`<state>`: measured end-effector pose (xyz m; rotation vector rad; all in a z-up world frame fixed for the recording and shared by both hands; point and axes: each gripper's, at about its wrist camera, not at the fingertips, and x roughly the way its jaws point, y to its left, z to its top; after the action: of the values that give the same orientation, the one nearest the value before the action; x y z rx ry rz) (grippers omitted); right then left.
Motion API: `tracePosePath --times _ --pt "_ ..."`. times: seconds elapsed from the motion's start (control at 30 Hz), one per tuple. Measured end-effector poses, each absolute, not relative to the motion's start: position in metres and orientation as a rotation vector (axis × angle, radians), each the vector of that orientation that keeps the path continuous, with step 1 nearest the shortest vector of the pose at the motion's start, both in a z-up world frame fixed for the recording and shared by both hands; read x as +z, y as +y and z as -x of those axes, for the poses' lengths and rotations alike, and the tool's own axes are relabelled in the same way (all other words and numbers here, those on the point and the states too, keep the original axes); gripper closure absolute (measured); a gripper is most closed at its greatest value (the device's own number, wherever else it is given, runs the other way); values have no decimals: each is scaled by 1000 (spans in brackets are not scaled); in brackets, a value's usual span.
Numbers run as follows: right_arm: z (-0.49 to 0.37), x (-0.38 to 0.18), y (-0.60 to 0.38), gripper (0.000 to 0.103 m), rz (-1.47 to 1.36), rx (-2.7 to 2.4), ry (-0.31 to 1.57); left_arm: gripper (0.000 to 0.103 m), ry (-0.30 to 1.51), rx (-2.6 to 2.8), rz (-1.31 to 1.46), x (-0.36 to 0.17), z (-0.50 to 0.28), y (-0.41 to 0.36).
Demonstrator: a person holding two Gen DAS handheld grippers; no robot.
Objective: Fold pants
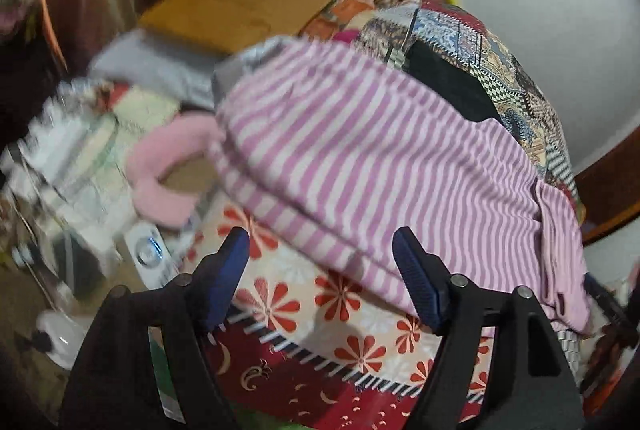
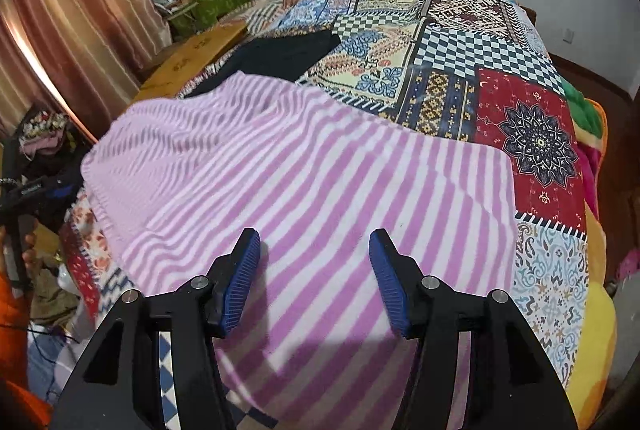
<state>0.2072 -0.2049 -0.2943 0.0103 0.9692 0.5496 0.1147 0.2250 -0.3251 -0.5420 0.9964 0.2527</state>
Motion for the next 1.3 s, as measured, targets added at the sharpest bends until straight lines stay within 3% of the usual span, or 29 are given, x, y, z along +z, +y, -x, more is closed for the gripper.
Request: tracePosePath --times 0.63,0.83,0.9,0.93,1.0,1.3 --pt "-212 -302 -204 42 -37 540 967 30 961 261 764 -363 -171 255" --pt "-212 -302 -204 42 -48 545 963 59 976 412 636 -358 -183 247" --pt "-212 -302 -204 42 -49 546 962 80 973 412 620 -355 -183 246" --pt "-212 -302 -204 42 -49 546 962 84 971 400 612 -352 -183 244" --pt "-212 -302 -205 42 -53 547 961 89 965 403 556 -344 -183 237" --pt "-206 -292 -212 42 -72 538 949 91 792 309 407 -270 -185 203"
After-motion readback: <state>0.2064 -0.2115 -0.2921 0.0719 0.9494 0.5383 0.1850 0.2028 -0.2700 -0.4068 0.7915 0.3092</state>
